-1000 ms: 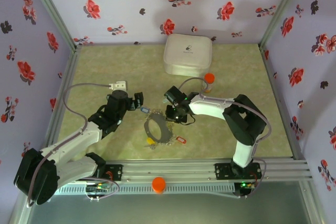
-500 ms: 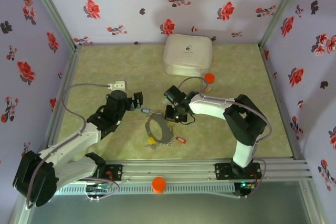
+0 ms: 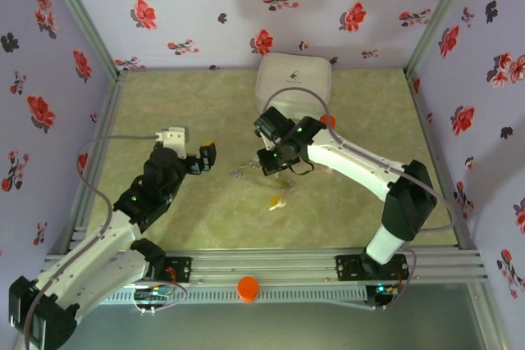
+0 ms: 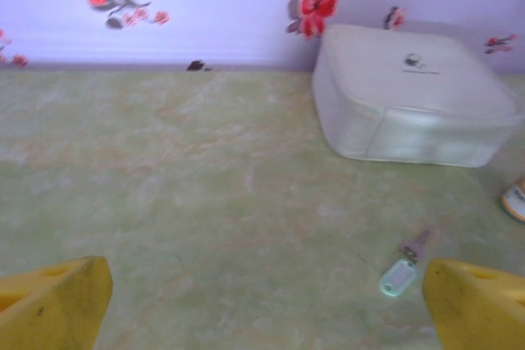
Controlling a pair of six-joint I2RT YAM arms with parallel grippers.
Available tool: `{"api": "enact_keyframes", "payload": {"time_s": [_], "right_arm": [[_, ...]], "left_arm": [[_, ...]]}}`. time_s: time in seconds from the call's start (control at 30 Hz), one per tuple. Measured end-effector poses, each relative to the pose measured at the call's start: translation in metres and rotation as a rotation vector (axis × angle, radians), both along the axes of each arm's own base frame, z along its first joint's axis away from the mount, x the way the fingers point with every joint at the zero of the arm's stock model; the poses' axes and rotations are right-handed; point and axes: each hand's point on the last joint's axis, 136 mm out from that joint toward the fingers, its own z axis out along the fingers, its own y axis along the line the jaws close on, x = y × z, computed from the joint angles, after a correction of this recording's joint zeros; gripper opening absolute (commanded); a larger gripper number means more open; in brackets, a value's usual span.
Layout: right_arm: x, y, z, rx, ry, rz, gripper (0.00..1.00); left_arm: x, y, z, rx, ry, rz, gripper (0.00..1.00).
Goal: Put the keys on the keyring
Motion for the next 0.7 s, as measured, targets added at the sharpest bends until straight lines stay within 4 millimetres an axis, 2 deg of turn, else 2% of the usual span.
{"api": "enact_keyframes", "payload": {"time_s": [0.2,0.37,0.43,0.5,0.53,0.7], "right_arm": [[-0.017,-0.018,0.036,-0.053,-0.091,0.223,0.0],[-0.036,-0.023,0.058,-0.033,-0.184,0.39,0.0],[-0.042,-0.024,0.058,-0.018,-0.201,0.438,0.0],[-0.046,-0.024,0.054,-0.007,-0.202,0.477,0.0],[-0.048,-0.023,0.051,-0.002,-0.198,0.492,0.0],[-0.056,-0.015,0.04,0.027,-0.188,0.559,0.0]], "left_arm": [[-0.016,-0.024,0.015,0.033,-0.06,-0.196,0.74],[-0.027,-0.061,0.022,0.045,-0.124,-0.427,0.57],[-0.032,-0.078,0.017,0.043,-0.13,-0.53,0.51],[-0.039,-0.097,0.003,0.029,-0.108,-0.643,0.38],[-0.043,-0.106,-0.006,0.021,-0.089,-0.699,0.34],[-0.072,-0.14,-0.034,-0.03,-0.045,-0.922,0.24]]}}
